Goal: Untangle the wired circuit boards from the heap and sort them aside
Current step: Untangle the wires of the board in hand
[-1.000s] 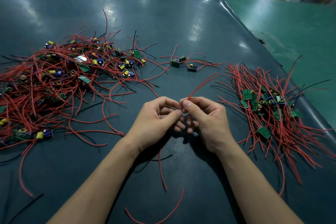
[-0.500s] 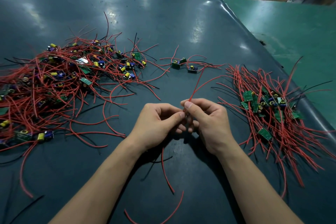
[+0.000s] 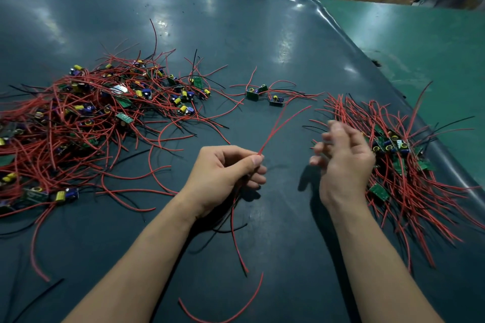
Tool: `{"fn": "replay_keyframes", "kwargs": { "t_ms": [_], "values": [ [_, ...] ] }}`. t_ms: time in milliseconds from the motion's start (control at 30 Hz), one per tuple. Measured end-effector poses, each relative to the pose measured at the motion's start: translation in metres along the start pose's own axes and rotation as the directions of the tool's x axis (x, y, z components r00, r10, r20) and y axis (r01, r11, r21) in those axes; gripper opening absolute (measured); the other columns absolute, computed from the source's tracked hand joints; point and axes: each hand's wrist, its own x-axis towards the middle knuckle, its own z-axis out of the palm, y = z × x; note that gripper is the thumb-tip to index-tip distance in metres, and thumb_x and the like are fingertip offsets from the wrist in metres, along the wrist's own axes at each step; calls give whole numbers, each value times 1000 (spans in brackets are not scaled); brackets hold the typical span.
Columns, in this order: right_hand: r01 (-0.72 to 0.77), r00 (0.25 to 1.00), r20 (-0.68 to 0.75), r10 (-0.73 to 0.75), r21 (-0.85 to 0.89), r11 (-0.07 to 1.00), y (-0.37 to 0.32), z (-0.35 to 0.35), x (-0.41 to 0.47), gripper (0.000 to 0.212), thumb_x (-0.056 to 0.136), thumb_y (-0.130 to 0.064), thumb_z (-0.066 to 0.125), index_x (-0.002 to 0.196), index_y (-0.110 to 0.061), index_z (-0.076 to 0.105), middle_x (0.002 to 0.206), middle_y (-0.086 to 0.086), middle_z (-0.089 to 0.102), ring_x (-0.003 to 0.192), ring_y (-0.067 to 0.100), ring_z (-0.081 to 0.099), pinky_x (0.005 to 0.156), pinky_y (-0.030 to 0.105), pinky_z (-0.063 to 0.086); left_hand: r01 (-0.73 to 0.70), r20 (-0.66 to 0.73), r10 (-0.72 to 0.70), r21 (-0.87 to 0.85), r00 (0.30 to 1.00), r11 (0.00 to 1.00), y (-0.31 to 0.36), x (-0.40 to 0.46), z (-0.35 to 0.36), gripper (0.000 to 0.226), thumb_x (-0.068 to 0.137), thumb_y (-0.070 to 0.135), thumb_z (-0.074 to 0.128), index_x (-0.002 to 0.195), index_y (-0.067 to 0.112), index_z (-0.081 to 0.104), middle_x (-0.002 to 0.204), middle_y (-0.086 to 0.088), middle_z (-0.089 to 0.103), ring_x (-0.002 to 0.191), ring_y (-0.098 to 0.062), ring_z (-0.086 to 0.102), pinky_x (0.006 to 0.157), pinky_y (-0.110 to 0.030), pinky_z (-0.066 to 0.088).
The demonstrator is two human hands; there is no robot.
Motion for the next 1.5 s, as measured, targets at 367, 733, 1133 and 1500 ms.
{"fn": "replay_keyframes", "kwargs": {
  "t_ms": [367, 733, 1133, 1500],
  "values": [
    [358, 682, 680, 269, -631, 688, 8, 7, -29, 43, 80, -64, 53, 83, -24, 67, 64, -4, 68, 48, 8, 55, 50, 25, 47, -567, 91, 768, 729, 635, 383, -7, 1, -7, 13, 86, 1, 69, 97, 5, 76, 96, -2, 74, 89, -15, 69, 82, -28, 54],
    [-266, 691, 686, 226, -49, 963, 8, 26, -47, 22, 87, -36, 65, 97, -22, 78, 92, 0, 75, 81, 10, 70, 56, 21, 55, -591, 308, 852, 807, 424, 2, -4, 1, -6, 40, 69, 0, 78, 108, 6, 74, 115, 1, 70, 93, -23, 56, 80, -39, 45],
    [-361, 802, 511, 309, 3, 933, 9, 27, -42, 20, 90, -10, 56, 98, -6, 74, 90, 12, 75, 80, 18, 72, 58, 24, 55, -619, 366, 611, 738, 702, 268, -8, 3, 0, 78, 73, -10, 56, 145, -11, 26, 136, -7, 59, 123, -18, 47, 106, -30, 38],
    [-116, 991, -22, 134, 384, 916, -18, 7, -5, 24, 102, -15, 48, 115, -1, 62, 99, 8, 74, 82, 22, 74, 64, 24, 57, -448, 25, 768, 825, 640, 346, -6, 11, -13, 61, 84, 3, 61, 142, -3, 42, 132, -6, 61, 123, -24, 52, 107, -38, 40]
  ]
}}
